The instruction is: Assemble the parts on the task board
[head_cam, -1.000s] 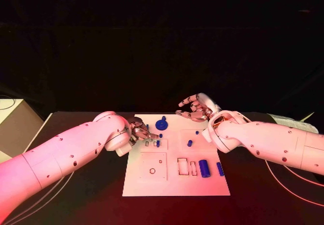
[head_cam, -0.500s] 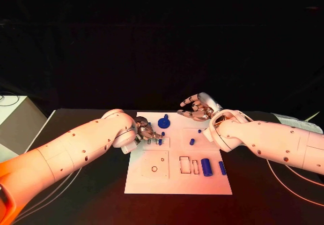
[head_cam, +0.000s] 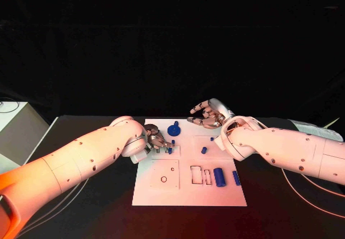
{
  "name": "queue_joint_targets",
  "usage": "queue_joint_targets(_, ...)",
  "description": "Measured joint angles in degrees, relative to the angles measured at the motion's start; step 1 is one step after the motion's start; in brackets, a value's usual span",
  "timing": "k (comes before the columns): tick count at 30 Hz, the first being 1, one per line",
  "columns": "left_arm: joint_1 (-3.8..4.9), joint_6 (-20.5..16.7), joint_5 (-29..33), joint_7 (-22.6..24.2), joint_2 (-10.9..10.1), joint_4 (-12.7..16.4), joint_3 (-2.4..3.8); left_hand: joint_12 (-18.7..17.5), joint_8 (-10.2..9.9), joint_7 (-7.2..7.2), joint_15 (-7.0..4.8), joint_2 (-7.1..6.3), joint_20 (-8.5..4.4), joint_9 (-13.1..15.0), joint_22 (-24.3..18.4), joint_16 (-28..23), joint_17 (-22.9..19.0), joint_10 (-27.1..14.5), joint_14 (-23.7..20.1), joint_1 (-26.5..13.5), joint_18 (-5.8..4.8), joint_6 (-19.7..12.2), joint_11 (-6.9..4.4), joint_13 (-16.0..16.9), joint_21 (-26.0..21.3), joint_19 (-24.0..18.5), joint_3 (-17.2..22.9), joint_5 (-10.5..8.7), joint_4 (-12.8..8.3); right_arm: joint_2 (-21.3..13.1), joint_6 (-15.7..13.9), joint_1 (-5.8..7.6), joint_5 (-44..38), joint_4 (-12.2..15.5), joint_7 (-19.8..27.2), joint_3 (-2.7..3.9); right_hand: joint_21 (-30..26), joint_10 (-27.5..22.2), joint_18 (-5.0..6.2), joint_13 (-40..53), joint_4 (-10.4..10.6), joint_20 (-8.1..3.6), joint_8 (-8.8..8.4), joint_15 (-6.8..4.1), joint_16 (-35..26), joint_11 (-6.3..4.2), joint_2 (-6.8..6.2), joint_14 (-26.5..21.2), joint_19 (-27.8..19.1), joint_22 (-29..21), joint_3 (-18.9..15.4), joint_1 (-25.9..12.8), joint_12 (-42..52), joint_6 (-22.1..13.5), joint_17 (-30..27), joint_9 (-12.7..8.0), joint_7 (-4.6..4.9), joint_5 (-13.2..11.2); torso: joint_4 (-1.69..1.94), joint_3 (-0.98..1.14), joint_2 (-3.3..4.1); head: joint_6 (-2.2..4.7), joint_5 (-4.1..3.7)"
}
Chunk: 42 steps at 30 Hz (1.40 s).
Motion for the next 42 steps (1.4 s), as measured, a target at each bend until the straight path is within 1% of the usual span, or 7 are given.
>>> queue_joint_targets(12, -0.04, 0.3, 0.1, 0.1, 0.4, -0.9, -0.12, 0.0, 0.5, -0.13, 0.0, 0.16, -0.11, 0.7, -0.2, 0.0, 0.0, -0.2, 0.0, 0.2, 0.01, -0.1, -0.2, -0.1, 0.0, -0.1, 0.0, 0.0, 0.0, 0.1, 0.4, -0.02, -0.3, -0.1, -0.4, 0.0, 0.0, 0.0, 0.0, 0.0, 0.0, 0.0, 0.0, 0.0, 0.0, 0.0, 0.0, 0.0, 0.0, 0.0, 0.0, 0.0, 0.0, 0.0, 0.0, 0.0, 0.0, 0.0, -0.02, 0.04, -0.04, -0.24, -0.02)
queue_joint_targets(15, -0.05, 0.5, 0.1, 0.1, 0.4, -1.2, -0.18, 0.0, 0.5, -0.21, 0.0, 0.25, -0.2, 0.9, -0.2, 0.0, 0.0, -0.2, 0.0, 0.3, 0.01, -0.2, -0.2, -0.1, 0.0, -0.2, 0.0, 0.0, 0.0, 0.2, 0.4, -0.02, -0.3, -0.2, -0.5, 0.0, 0.0, 0.0, 0.0, 0.0, 0.0, 0.0, 0.0, 0.0, 0.0, 0.0, 0.0, 0.0, 0.0, 0.0, 0.0, 0.0, 0.0, -0.2, 0.0, 0.0, 0.18, 0.0, -0.02, 0.04, -0.03, -0.3, -0.02)
queue_joint_targets(20, -0.09, 0.8, 0.2, 0.2, 0.7, -1.6, -0.34, 0.0, 0.8, -0.01, 0.0, 0.54, -0.2, 1.2, -0.2, 0.0, 0.0, -0.2, 0.0, 0.5, 0.01, -0.4, -0.2, -0.1, 0.0, -0.2, 0.0, 0.0, 0.0, 0.2, 0.6, -0.05, -0.4, -0.2, -0.6, 0.0, 0.0, 0.0, 0.0, 0.0, 0.0, 0.0, 0.0, 0.0, 0.0, 0.0, 0.0, 0.0, 0.0, 0.0, 0.0, 0.0, 0.0, -0.2, 0.0, 0.0, 0.18, 0.0, -0.04, 0.04, -0.03, -0.42, -0.02)
queue_joint_targets(33, -0.1, 1.3, 0.7, 0.4, 1.0, -2.0, -0.86, 0.0, 0.8, -0.01, 0.01, 0.53, -0.2, 1.4, -0.2, 0.0, 0.0, -0.2, 0.0, 0.5, 0.01, -0.4, -0.2, -0.1, 0.0, -0.2, 0.0, -0.01, 0.0, 0.4, 0.8, -0.07, -0.5, -0.2, -0.8, 0.0, 0.0, 0.0, 0.0, 0.0, 0.0, 0.0, 0.0, 0.0, 0.0, 0.0, 0.0, 0.0, 0.0, 0.0, 0.0, 0.0, 0.0, -0.2, 0.0, 0.0, 0.19, 0.0, -0.02, 0.04, 0.0, -0.77, -0.16)
queue_joint_targets(37, -0.09, 1.3, 0.8, 0.5, 1.0, -2.0, -0.91, 0.0, 1.2, -0.21, -0.21, 1.01, -0.2, 2.2, -0.1, 0.0, 0.0, -0.4, 0.2, 1.8, 0.01, -0.6, -0.4, -0.1, 0.0, -0.2, 0.3, -0.01, -0.3, 0.4, 0.9, -0.08, -0.5, -0.2, -0.9, 0.0, 0.0, 0.0, 0.0, 0.0, 0.0, 0.0, 0.0, 0.0, 0.0, 0.0, 0.0, 0.0, 0.0, 0.0, 0.0, 0.0, 0.0, -0.2, 0.0, 0.0, 0.18, 0.0, 0.0, 0.04, 0.0, -0.87, -0.16)
queue_joint_targets(40, -0.08, 1.4, 1.0, 0.6, 1.0, -2.1, -0.92, 0.0, 1.5, -0.43, -0.42, 1.91, -0.2, 3.0, -0.1, 0.0, 0.0, -0.4, 0.0, 3.0, 0.01, -0.8, -0.4, -0.1, 0.0, -0.2, 1.9, -0.02, -0.2, 0.4, 0.9, -0.08, -0.6, -0.2, -0.9, 0.0, 0.0, 0.0, 0.0, 0.0, 0.0, 0.0, 0.0, 0.0, 0.0, 0.0, 0.0, 0.0, 0.0, 0.0, 0.0, 0.0, 0.0, -0.2, 0.0, 0.0, 0.18, 0.0, 0.01, 0.07, -0.03, -0.96, -0.16)
queue_joint_targets(42, -0.06, 1.4, 1.2, 0.7, 1.0, -2.0, -0.92, 0.0, 1.7, -0.61, -0.41, 2.03, -0.22, 3.5, -0.1, 0.0, 0.0, -0.6, 0.0, 4.0, 0.01, -1.0, -0.61, -0.1, 0.0, -0.2, 3.1, -0.03, -0.2, 0.4, 0.9, -0.08, -0.6, -0.2, -0.9, 0.0, 0.0, 0.0, 0.0, 0.0, 0.0, 0.0, 0.0, 0.0, 0.0, 0.0, 0.0, 0.0, 0.0, 0.0, 0.0, 0.0, 0.0, -0.2, 0.0, 0.0, 0.18, 0.0, 0.01, 0.07, -0.04, -1.0, -0.16)
